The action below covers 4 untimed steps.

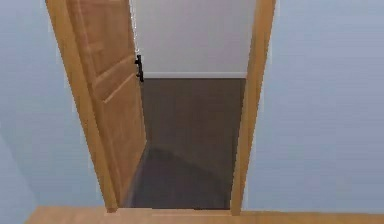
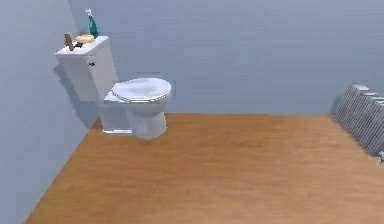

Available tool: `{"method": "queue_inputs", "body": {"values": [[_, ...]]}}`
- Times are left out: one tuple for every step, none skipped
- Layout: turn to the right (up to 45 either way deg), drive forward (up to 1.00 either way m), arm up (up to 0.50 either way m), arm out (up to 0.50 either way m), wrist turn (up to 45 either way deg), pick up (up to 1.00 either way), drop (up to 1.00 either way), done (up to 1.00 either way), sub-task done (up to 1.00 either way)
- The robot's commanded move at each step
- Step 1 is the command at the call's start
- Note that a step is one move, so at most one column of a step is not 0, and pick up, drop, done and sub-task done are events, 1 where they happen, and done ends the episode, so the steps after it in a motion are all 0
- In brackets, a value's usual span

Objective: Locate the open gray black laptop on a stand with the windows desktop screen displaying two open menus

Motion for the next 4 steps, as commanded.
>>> {"method": "queue_inputs", "body": {"values": [[-6.0, 0.0, 0.0, 0.0, 0.0, 0.0, 0.0, 0.0, 0.0], [0.0, 0.8, 0.0, 0.0, 0.0, 0.0, 0.0, 0.0, 0.0], [6.0, 0.0, 0.0, 0.0, 0.0, 0.0, 0.0, 0.0, 0.0], [0.0, 0.45, 0.0, 0.0, 0.0, 0.0, 0.0, 0.0, 0.0]]}}
